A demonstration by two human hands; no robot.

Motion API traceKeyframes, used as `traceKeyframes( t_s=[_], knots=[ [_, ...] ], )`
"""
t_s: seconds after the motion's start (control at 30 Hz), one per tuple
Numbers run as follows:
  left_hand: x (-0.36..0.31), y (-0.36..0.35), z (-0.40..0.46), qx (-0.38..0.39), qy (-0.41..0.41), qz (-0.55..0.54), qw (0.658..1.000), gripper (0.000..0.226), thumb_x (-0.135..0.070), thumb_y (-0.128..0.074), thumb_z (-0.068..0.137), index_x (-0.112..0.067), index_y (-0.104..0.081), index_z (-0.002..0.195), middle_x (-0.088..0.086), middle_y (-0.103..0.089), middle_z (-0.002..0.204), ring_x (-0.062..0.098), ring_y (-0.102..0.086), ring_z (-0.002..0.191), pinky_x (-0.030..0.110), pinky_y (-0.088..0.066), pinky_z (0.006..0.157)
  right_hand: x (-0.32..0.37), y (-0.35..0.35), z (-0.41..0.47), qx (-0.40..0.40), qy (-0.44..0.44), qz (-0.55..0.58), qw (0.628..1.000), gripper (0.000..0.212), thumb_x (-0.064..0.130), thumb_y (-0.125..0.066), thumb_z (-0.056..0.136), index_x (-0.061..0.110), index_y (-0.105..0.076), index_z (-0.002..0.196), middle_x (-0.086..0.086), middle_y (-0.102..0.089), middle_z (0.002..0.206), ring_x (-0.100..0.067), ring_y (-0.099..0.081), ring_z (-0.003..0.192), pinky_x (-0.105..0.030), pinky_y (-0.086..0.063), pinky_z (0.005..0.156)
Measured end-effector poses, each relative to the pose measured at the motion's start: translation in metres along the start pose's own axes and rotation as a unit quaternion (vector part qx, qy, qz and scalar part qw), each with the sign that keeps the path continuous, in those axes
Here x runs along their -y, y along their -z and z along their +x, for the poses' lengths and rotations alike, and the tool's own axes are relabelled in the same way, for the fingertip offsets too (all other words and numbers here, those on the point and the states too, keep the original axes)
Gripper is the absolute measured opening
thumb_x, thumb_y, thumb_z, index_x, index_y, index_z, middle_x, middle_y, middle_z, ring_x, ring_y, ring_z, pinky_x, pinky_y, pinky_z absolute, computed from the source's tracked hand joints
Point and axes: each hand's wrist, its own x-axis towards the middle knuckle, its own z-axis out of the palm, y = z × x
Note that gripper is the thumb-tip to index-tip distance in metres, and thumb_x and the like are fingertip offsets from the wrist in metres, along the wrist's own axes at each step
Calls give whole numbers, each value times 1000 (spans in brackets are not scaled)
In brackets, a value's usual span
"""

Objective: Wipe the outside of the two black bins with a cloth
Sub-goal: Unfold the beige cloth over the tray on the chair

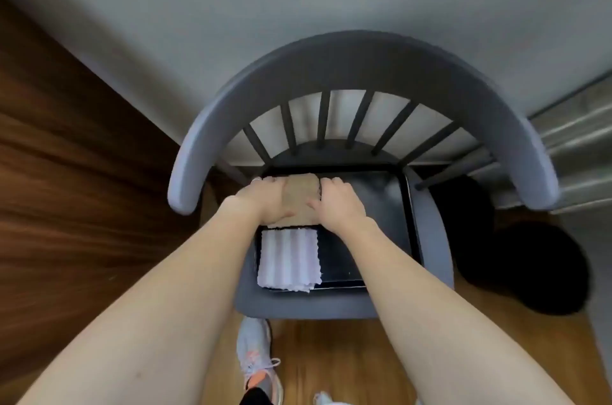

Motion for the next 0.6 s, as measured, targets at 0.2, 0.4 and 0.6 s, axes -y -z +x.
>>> traceKeyframes(
  t_s=[0.2, 0.4, 0.6],
  knots=[
    [23, -26, 35, -33, 28, -28, 999, 60, -31, -62, 98, -8, -39, 149, 16, -47, 144, 40, -38, 138, 45, -41, 109, 1, -33, 38, -12, -5, 14, 1000, 45, 32, -56, 99, 3, -46, 133, -16, -51, 129, -34, -45, 118, -38, -40, 94],
    [28, -30, 58, -76, 70, -46, 994, 45, -6, -51, 100, -2, -40, 143, 20, -43, 141, 42, -51, 126, 49, -49, 95, 9, -41, 63, -20, -43, 65, 997, 40, 22, -54, 100, 5, -45, 135, -19, -47, 133, -34, -44, 123, -41, -42, 92],
    [27, -27, 66, -37, 66, -28, 997, 19, -9, -51, 99, -4, -61, 115, 17, -59, 125, 35, -59, 114, 37, -46, 79, 1, -36, 65, 8, -36, 61, 997, 25, 14, -52, 99, 3, -59, 119, -16, -59, 122, -34, -55, 111, -37, -48, 82]
  ],
)
